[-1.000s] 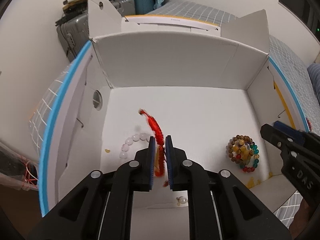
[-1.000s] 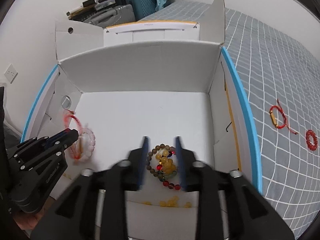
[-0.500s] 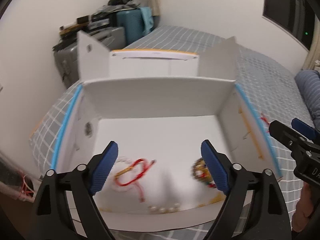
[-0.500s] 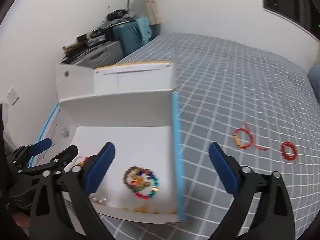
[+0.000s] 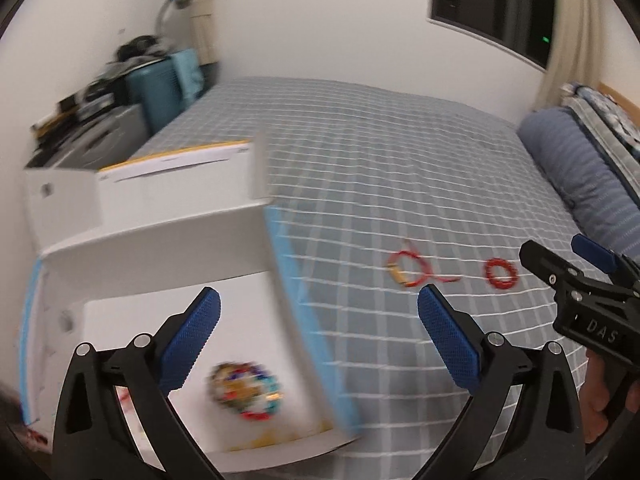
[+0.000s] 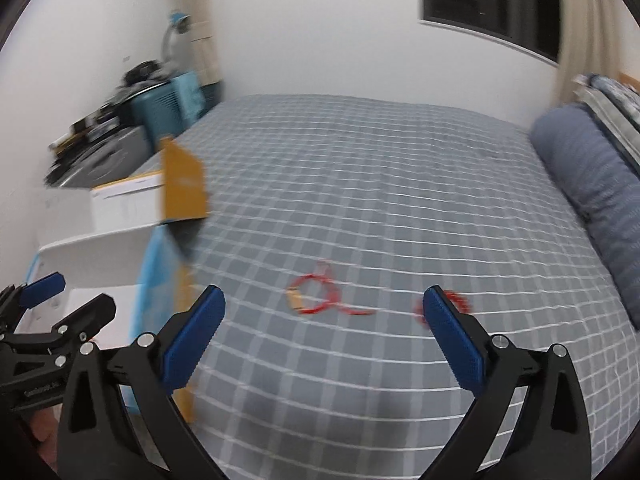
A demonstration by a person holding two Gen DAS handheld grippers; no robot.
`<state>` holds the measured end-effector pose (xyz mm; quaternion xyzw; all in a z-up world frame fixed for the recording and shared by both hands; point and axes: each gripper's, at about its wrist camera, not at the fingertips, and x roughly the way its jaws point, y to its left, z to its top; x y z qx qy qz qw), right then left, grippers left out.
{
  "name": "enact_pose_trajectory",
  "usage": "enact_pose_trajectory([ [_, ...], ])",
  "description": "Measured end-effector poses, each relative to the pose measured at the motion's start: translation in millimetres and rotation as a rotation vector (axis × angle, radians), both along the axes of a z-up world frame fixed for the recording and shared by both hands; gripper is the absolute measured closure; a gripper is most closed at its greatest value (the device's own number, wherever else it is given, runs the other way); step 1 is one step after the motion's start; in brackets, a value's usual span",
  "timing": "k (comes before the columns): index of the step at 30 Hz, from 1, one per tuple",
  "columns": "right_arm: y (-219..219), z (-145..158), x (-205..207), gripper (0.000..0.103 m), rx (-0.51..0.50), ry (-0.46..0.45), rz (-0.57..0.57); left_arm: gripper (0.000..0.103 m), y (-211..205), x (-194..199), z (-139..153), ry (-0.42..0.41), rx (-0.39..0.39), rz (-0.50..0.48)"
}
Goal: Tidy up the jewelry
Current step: 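Move both tools back to the red bead and red string bracelets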
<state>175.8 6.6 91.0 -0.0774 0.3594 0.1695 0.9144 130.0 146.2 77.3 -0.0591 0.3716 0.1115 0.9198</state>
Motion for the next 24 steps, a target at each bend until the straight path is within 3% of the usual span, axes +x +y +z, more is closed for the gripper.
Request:
enact_pose_trajectory([
  [7,-65.9,-25.7,50.5,0.008,-0.031,0.060,-0.118,0.006,-62.8,71.7,-37.9,0.086,-0.064,-0.113],
  [11,-85.8,-45.0,69.0,0.008,-0.037,0.089,-0.149,0.006,-76.5,100.3,-53.6,0.102,-0.104,-0.123],
  [17,-102.2,-83.2,92.7,0.011,-0.063,0.143,-0.190,0.006,-86.4,140.5,-87.5,0.126,-0.027,-0.084],
  [24,-108.1,-126.7,117.9,0.023,-0.086,0.205,-0.224,0.006,-76.4,168.2,-133.8,0.165,-0.034,-0.074],
])
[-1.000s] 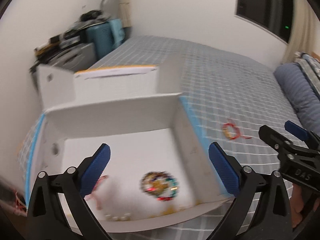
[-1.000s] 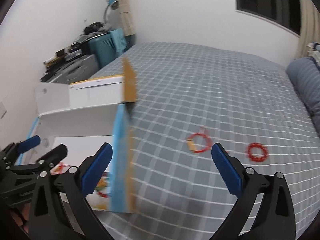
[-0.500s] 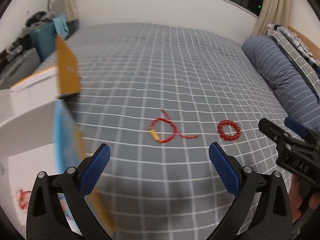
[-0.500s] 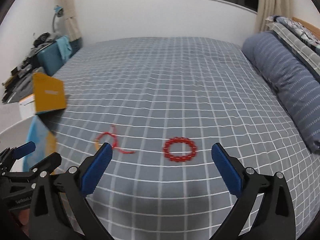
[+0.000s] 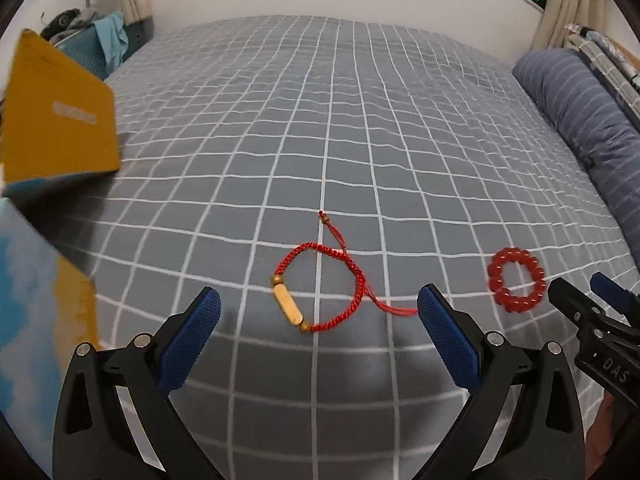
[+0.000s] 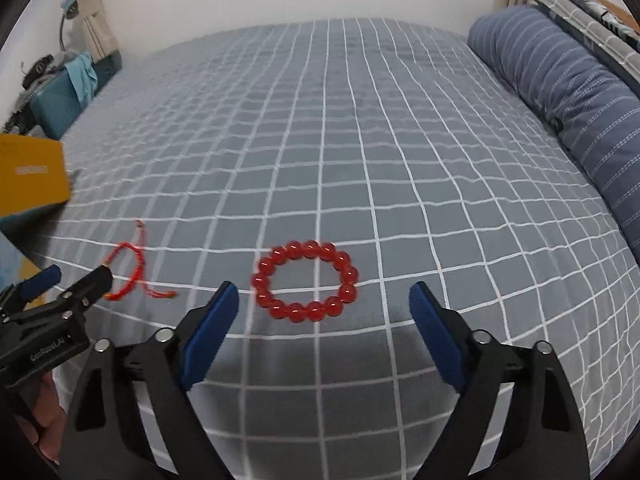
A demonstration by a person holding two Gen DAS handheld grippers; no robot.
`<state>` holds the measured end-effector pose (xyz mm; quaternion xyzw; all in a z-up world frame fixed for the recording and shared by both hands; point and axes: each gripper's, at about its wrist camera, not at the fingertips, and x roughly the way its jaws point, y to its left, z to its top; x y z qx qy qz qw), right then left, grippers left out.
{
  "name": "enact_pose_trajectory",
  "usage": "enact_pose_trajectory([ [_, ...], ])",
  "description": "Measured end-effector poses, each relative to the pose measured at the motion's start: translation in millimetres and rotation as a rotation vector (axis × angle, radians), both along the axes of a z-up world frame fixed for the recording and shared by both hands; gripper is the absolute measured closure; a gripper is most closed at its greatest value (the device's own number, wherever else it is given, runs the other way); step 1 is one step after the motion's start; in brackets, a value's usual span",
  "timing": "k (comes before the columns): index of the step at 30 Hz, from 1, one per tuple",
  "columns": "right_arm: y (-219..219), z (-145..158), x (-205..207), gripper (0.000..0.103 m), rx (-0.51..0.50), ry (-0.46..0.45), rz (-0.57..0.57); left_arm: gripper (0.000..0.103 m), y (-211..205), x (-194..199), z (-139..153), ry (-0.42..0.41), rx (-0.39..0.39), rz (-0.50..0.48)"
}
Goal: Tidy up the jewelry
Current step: 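Move both tools back to the red bead and red string bracelets, then grasp the red string bracelet with the left tool while the right tool grasps the red bead bracelet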
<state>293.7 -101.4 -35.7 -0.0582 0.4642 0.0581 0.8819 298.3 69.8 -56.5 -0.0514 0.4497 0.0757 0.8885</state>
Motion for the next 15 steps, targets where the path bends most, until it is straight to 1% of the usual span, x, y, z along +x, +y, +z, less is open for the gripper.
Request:
enact_pose_trajectory([
  [2,-1.2,-9.5,6.5,0.026,-0.019,0.004,-0.006,0.006,1.0,6.1,-10.7,0.005,0.008,-0.002],
  [4,-4.2,-17.6,11.6,0.029,-0.032,0.001,-0.016,0.006,2.4,12.7,-22.6,0.016,-0.014,-0.003],
  [5,-6.0,-22.4,14.8,0.030,-0.027,0.006,-0.018,0.006,2.8,14.5,-24.8,0.018,-0.020,-0.007],
  [8,-12.7,-33.5,19.9,0.037,-0.017,0.009,-0.038,0.006,0.8,19.7,-36.8,0.019,-0.003,0.000],
  [11,-17.9,-43.9,23.5,0.043,0.016,0.013,-0.055,0.006,-0.9,19.8,-41.6,-0.002,0.013,-0.001],
  [12,-18.0,-46.3,23.0,0.049,0.006,0.002,-0.062,0.006,-2.8,19.3,-43.3,-0.007,0.021,-0.003],
  [14,-18.9,-48.6,25.2,0.055,0.000,-0.007,-0.067,0.008,-5.3,17.2,-44.8,-0.019,0.035,-0.007],
  [15,-20.4,-49.3,24.5,0.064,0.014,-0.016,-0.071,0.010,-5.6,17.1,-45.8,-0.022,0.040,-0.008],
])
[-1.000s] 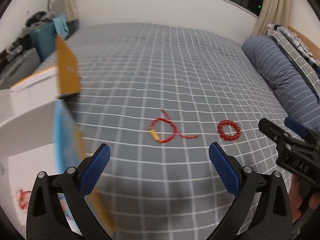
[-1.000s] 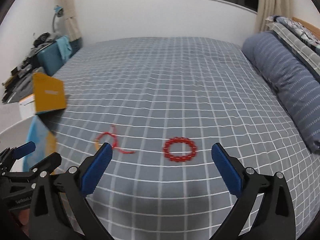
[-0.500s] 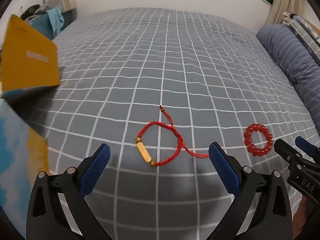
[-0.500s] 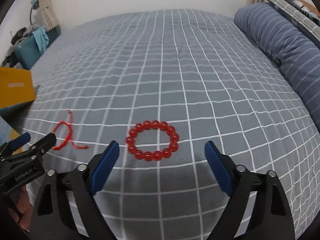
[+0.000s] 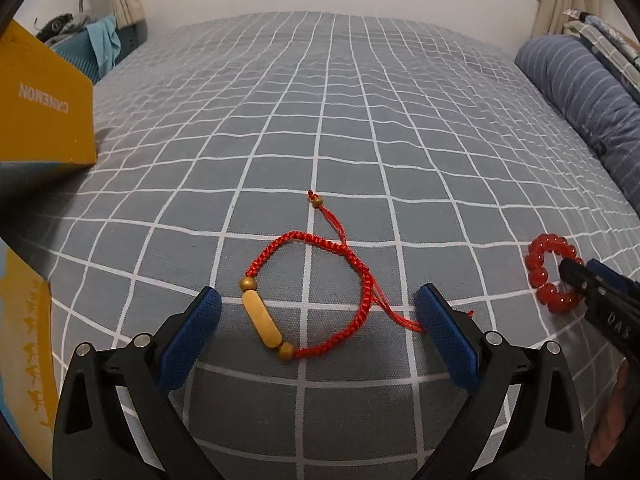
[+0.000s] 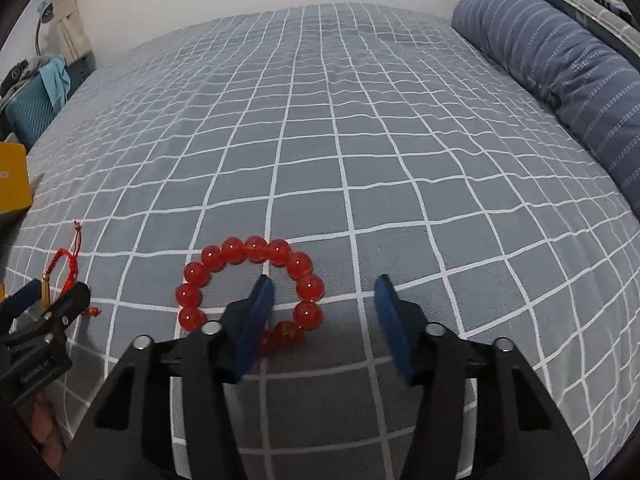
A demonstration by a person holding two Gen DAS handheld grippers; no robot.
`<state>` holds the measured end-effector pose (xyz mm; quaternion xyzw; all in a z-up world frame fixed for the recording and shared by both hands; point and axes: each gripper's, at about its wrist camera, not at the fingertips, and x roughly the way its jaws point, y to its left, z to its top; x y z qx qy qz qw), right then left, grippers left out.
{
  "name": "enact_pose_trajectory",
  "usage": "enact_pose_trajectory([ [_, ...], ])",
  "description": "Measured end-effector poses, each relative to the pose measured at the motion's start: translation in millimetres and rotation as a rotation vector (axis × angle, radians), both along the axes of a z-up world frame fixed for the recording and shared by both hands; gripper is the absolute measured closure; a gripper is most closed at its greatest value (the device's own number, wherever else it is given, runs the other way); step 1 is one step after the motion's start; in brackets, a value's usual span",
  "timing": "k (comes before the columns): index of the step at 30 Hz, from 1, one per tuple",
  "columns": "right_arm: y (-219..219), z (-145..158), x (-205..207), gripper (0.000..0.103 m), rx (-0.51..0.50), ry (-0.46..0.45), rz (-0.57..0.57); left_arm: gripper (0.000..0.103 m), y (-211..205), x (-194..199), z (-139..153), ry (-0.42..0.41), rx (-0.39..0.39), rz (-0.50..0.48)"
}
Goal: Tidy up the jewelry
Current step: 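Grasp the red string bracelet with the left tool while the right tool grasps the red bead bracelet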
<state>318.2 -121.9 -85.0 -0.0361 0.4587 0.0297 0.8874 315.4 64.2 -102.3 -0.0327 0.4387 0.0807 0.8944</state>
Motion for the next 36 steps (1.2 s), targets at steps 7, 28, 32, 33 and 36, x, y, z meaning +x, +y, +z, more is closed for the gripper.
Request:
enact_pose_trajectory([
  [7,-0.5,-0.7,-2.8,0.088,0.036,-0.018,0.016,0.055,3.9,-6.9,0.7,-0.010,0.002,0.039],
  [28,-0.5,4.7,-16.5,0.090,0.035,-0.101,0.023,0.092,-7.5,-25.9,6.5,-0.059,0.021,-0.011],
  [32,0.4,10.4,-19.6,0.090,0.026,-0.094,0.018,0.092,-12.2,-31.3,10.6,-0.052,0.006,-0.031],
  [33,-0.2,13.7,-21.3,0.090,0.036,-0.093,0.017,0.092,-13.7,-32.9,11.5,-0.049,0.003,-0.034],
  [36,-1.7,21.7,-26.4,0.090,0.049,-0.099,0.024,0.092,-19.1,-38.6,15.1,-0.055,0.009,-0.044],
])
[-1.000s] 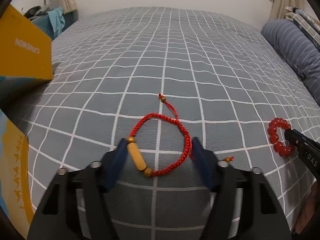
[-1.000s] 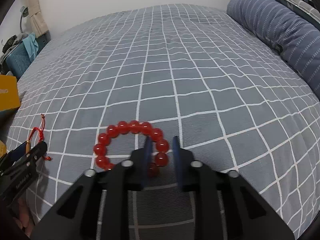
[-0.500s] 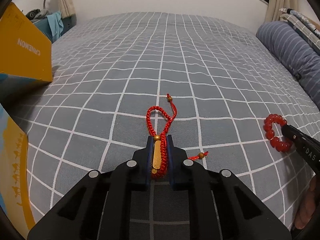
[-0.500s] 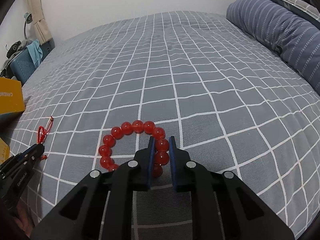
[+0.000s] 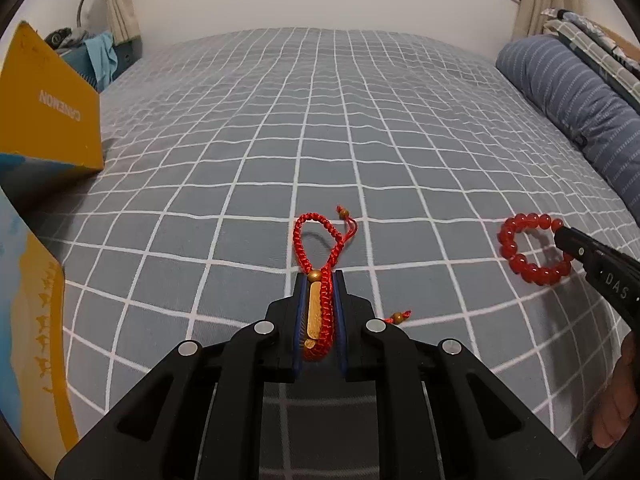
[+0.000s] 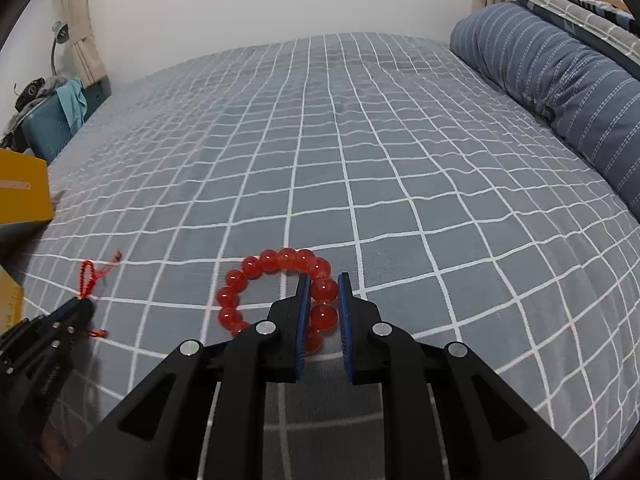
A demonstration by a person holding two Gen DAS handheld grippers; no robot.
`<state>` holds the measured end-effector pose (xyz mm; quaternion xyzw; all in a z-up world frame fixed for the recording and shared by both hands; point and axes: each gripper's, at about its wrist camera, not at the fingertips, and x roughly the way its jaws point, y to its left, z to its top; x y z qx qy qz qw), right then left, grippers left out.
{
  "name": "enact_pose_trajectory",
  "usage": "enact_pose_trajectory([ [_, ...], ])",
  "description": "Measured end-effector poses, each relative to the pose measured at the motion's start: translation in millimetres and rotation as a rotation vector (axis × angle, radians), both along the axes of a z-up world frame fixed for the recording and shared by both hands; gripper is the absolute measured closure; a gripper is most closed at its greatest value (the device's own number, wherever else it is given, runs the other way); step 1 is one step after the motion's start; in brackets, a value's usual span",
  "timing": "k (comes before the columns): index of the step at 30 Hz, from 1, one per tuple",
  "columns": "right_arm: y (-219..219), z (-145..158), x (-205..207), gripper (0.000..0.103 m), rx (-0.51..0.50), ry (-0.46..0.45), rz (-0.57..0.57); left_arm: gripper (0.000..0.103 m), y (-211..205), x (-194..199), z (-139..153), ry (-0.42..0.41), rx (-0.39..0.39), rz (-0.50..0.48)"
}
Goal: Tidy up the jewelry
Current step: 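Grasp the red string bracelet with the left tool while the right tool grasps the red bead bracelet, then carry the red string and red bead bracelets into the white box with both tools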
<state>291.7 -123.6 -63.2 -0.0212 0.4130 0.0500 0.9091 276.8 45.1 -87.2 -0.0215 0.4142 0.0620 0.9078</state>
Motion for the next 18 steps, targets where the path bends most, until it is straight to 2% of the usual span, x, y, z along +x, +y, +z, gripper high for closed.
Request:
enact_pose_trajectory([
  [2,0.0,6.0,-5.8,0.090,0.003,-0.003,0.009,0.096,-2.7,-3.3,3.8,0.000,-0.002,-0.007],
  [18,3.6,35.4,-41.9,0.090,0.021,-0.002,0.029,0.096,-5.4,-37.3,26.5,0.032,-0.040,-0.011],
])
